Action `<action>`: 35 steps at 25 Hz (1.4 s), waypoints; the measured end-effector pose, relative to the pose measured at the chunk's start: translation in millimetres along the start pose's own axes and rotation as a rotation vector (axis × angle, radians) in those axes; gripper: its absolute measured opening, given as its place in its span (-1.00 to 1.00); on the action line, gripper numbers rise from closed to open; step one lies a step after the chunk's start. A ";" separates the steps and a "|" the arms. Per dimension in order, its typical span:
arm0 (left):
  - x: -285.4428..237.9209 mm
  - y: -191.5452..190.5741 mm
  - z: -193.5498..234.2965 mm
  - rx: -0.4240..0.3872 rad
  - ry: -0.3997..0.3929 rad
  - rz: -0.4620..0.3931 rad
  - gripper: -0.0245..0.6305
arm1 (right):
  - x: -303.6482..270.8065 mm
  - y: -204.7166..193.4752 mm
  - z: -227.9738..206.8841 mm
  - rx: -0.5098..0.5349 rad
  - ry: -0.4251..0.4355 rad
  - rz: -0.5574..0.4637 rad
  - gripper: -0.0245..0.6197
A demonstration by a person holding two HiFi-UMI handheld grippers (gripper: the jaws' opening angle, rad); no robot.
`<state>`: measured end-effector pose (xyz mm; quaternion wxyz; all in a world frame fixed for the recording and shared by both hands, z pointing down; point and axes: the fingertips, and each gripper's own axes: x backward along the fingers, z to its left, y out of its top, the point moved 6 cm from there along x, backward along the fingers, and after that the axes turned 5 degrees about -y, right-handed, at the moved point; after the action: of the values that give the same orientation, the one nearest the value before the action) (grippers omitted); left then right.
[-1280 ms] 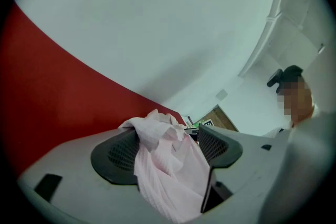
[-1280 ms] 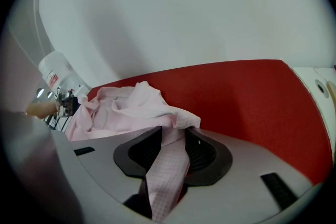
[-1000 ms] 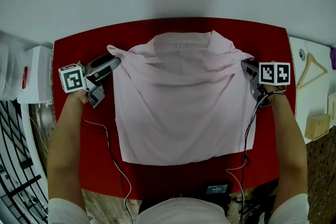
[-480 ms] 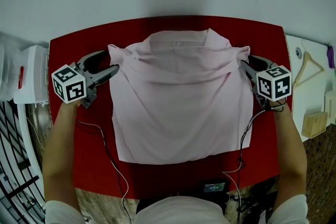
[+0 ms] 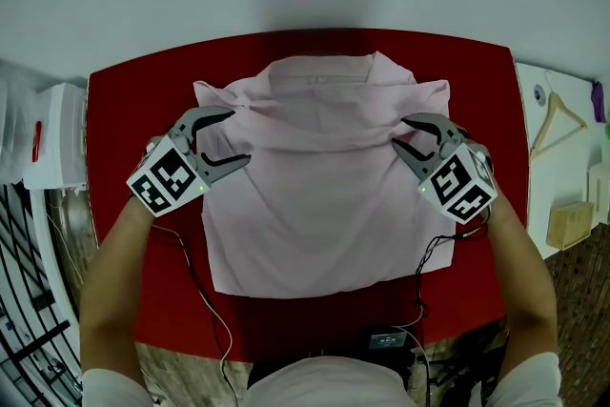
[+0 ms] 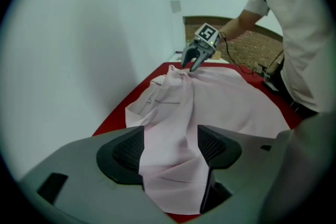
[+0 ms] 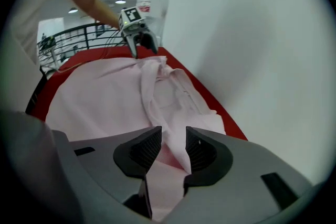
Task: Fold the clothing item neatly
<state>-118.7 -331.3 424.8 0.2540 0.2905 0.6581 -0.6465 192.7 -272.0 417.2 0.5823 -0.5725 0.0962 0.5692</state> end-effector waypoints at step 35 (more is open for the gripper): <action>-28.6 -23.6 66.9 0.270 0.016 0.076 -0.47 | -34.4 15.1 -63.2 0.044 -0.199 0.023 -0.84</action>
<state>-118.2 -399.6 459.4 0.2318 0.3518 0.5557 -0.7167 203.7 -344.6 414.4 0.5949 -0.4989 0.0570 0.6276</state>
